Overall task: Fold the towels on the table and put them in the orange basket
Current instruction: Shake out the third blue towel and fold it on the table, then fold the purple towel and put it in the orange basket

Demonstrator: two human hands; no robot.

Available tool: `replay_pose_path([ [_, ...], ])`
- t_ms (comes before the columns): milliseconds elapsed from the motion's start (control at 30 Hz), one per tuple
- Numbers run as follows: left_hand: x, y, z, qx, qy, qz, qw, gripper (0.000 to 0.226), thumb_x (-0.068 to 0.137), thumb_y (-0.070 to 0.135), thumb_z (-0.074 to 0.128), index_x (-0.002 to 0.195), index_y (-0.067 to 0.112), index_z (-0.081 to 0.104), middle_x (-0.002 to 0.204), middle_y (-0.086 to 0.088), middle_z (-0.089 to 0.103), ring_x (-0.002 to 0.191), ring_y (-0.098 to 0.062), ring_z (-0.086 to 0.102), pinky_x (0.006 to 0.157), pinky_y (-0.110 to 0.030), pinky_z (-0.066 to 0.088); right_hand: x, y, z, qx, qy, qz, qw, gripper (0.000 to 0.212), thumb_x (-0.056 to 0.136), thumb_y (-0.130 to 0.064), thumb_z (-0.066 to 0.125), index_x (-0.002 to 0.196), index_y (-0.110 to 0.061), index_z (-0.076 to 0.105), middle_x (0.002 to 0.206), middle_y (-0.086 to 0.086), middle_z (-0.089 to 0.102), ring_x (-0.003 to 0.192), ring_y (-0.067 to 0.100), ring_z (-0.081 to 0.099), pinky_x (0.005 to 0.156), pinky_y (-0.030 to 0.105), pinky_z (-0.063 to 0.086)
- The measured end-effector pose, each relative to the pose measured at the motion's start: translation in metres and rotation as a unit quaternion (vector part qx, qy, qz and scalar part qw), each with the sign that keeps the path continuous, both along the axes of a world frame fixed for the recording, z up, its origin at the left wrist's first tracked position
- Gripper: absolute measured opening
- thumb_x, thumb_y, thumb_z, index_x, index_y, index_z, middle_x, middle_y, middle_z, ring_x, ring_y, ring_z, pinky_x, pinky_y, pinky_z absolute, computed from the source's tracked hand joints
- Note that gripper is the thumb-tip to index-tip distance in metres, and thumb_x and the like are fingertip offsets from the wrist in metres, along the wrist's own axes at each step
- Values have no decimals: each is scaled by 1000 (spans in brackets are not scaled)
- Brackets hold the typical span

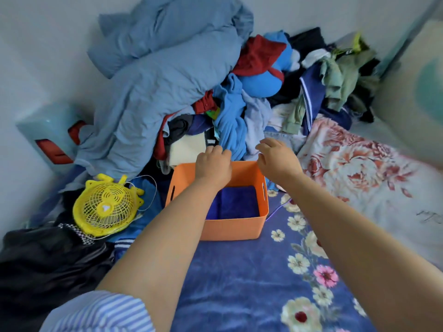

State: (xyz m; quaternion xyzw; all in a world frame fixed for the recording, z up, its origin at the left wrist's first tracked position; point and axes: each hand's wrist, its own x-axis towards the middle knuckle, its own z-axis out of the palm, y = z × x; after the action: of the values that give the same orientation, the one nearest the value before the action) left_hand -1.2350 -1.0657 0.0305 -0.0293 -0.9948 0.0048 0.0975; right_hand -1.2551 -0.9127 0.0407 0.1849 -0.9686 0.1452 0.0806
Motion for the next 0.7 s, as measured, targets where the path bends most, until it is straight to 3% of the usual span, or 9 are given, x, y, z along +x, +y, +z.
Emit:
replay_pose_path([
  [200, 88, 33, 39, -5, 0, -48, 999, 27, 92, 18, 41, 111, 6, 55, 119, -13, 53, 117, -31, 43, 89, -40, 39, 99, 30, 45, -2, 54, -40, 998, 37, 90, -9, 39, 125, -5, 52, 135, 10, 49, 125, 28, 40, 99, 37, 35],
  [433, 192, 82, 67, -36, -5, -169, 985, 27, 93, 14, 41, 116, 6, 51, 125, -15, 49, 120, -33, 41, 95, -40, 36, 247, 76, 62, 13, 78, -164, 983, 34, 90, -10, 39, 119, -2, 54, 127, 14, 53, 118, 32, 47, 98, 40, 40],
  [700, 317, 195, 76, -56, -20, -338, 939, 32, 92, 15, 39, 119, 6, 52, 128, -17, 48, 120, -33, 43, 96, -40, 37, 440, 174, 63, 45, 67, -358, 930, 30, 86, -9, 43, 112, -4, 58, 117, 16, 58, 112, 32, 50, 89, 34, 39],
])
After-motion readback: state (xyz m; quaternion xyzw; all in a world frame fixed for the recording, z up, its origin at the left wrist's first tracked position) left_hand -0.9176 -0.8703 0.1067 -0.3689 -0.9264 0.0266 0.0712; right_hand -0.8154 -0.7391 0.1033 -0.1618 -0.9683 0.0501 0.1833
